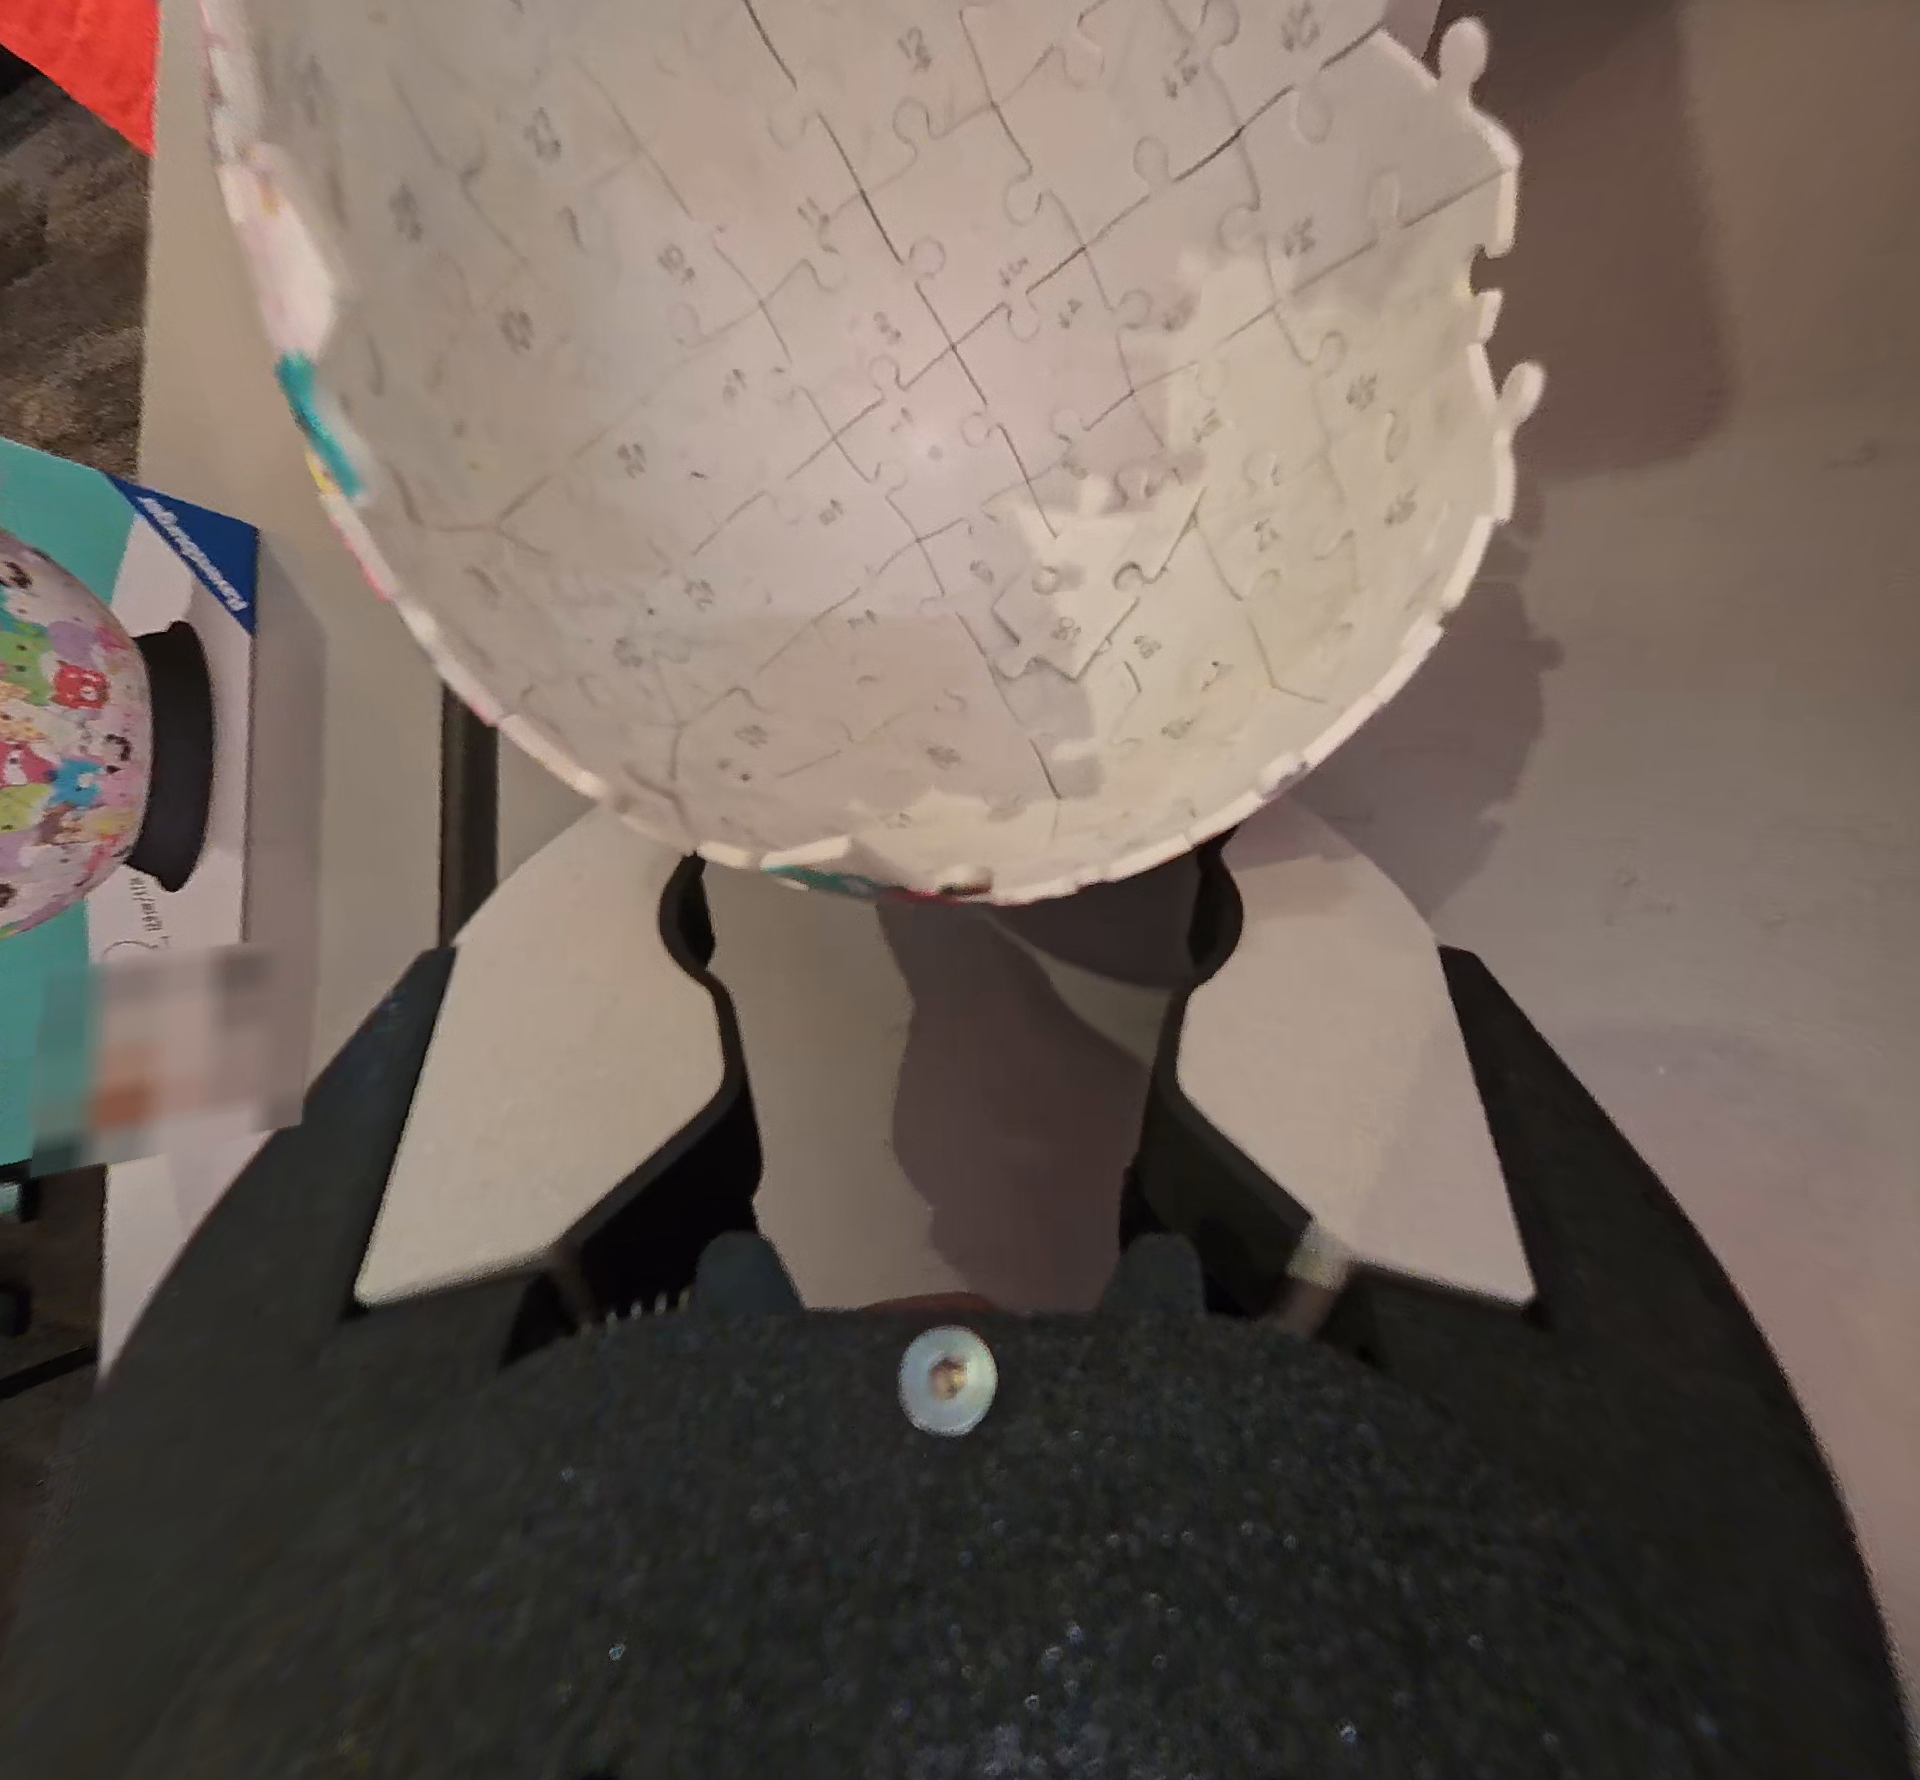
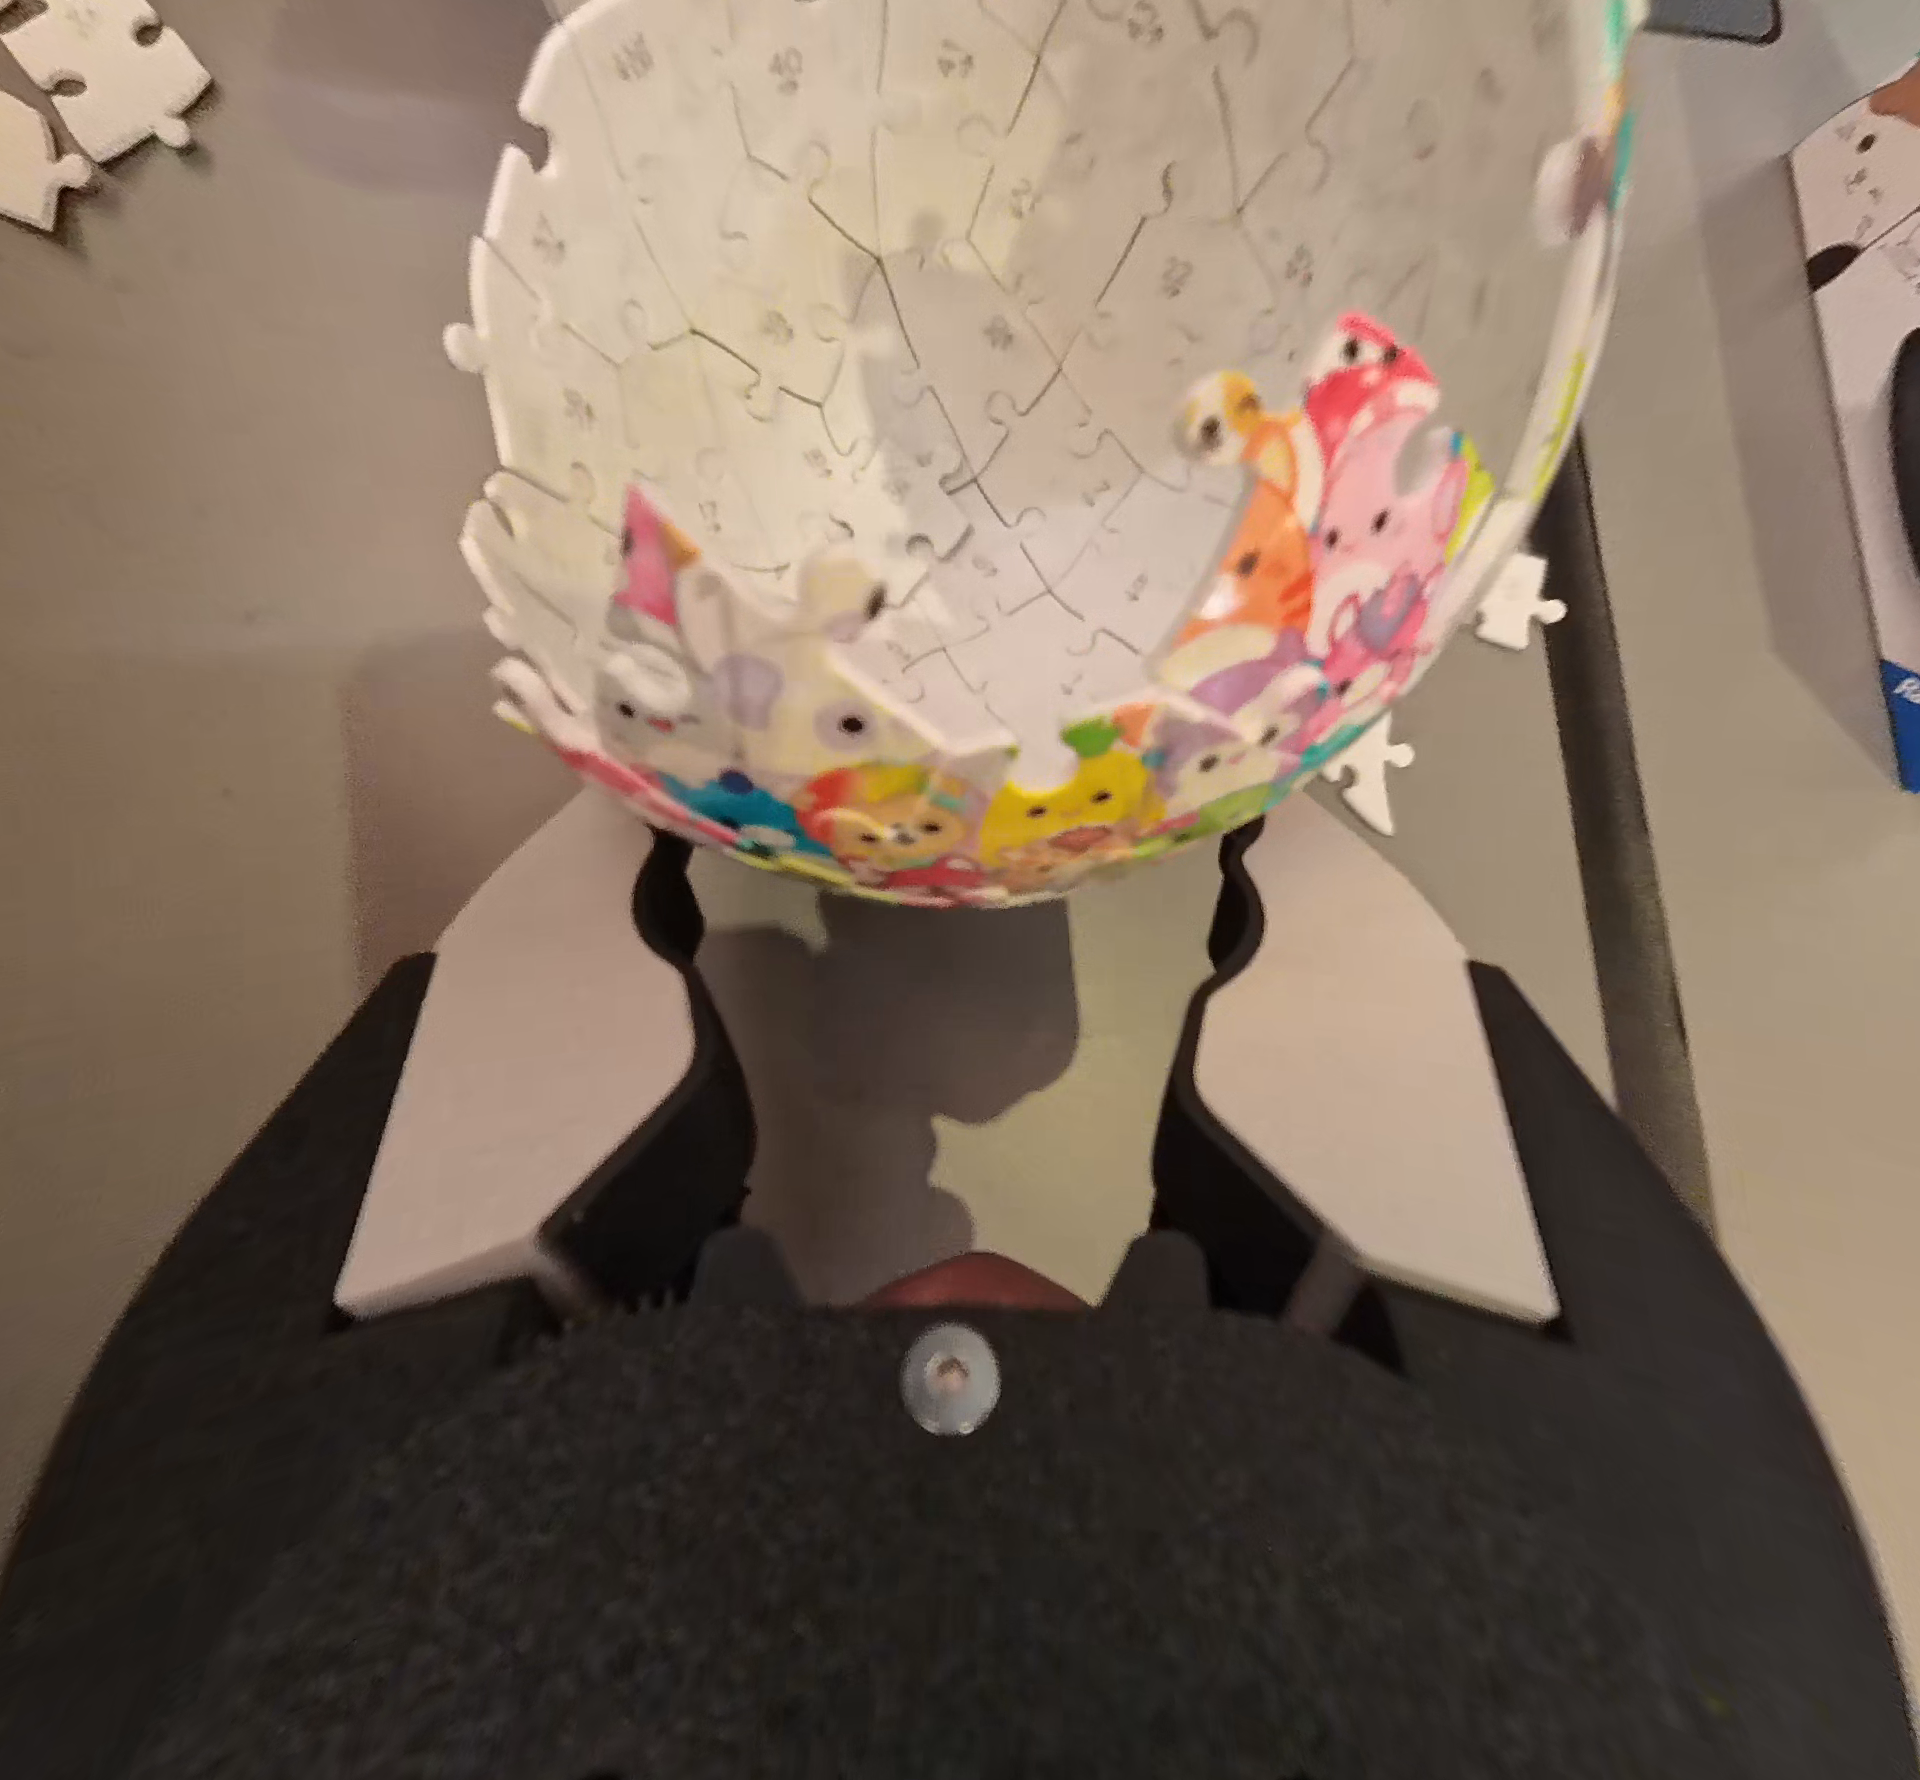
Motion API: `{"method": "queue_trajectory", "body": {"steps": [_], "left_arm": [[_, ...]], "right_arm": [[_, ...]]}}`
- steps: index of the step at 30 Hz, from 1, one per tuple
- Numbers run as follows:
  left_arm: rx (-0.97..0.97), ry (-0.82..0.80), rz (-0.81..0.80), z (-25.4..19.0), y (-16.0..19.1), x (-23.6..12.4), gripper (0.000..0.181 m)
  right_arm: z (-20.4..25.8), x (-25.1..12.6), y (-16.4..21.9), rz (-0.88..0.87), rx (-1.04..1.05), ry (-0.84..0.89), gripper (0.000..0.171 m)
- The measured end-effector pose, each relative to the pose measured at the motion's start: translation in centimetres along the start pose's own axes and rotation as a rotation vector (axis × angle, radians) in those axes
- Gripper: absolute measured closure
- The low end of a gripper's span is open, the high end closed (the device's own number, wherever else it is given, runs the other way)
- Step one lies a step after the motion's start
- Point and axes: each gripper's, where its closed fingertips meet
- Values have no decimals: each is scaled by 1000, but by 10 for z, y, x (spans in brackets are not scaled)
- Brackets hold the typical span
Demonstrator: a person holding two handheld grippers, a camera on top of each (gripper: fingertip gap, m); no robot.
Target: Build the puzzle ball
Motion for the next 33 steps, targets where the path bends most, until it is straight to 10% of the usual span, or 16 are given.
{"method": "queue_trajectory", "body": {"steps": [33], "left_arm": [[196, -263, 116, 23, -3, -5, 93]], "right_arm": [[-39, -5, 1, 110, -405, 198, 75]]}}
Point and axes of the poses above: each gripper's, where its closed fingertips meet, x out along the fingers, y out of its underside, z = x × y across the jaws, and after that the axes turned 10 degrees about -z, right-handed
